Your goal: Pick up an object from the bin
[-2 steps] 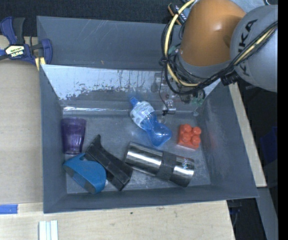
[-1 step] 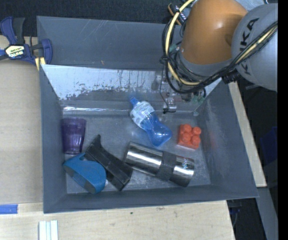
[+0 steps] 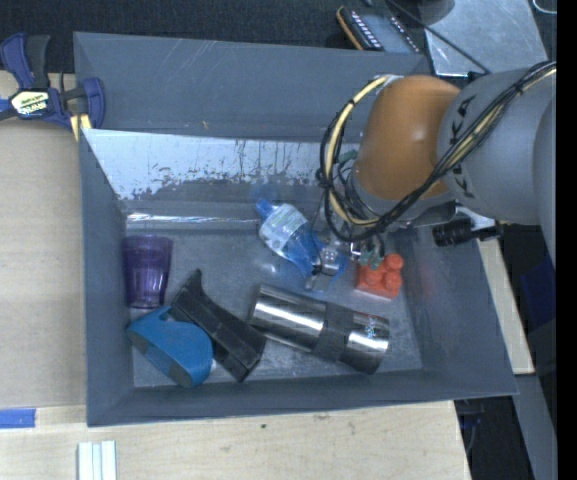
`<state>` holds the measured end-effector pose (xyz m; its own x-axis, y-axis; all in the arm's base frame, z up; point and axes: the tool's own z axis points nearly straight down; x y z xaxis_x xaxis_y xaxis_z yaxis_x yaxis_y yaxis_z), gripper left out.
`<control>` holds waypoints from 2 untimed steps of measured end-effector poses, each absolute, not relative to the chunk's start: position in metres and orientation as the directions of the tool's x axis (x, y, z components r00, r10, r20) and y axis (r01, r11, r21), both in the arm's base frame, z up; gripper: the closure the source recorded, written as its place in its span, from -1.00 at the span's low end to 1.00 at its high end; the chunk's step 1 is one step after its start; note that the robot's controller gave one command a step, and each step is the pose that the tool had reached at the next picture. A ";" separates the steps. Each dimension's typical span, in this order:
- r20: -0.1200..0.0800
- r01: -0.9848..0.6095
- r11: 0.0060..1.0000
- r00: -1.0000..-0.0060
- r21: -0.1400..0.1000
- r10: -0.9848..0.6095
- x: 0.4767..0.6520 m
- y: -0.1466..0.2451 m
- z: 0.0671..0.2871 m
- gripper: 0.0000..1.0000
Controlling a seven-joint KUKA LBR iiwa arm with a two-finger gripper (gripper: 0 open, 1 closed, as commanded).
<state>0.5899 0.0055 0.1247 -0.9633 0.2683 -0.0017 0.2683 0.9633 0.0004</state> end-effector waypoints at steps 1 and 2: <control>-0.009 0.251 0.968 -0.968 0.002 0.251 0.592 -0.009 0.161 -1.00; -0.006 0.402 0.916 -0.916 0.003 0.402 0.614 0.012 0.118 -1.00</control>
Offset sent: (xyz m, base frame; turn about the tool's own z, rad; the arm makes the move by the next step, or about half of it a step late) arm 0.0234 0.0063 -0.0067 0.1437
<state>0.6139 0.0117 0.1178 -0.9155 0.4022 -0.0061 0.4022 0.9156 0.0025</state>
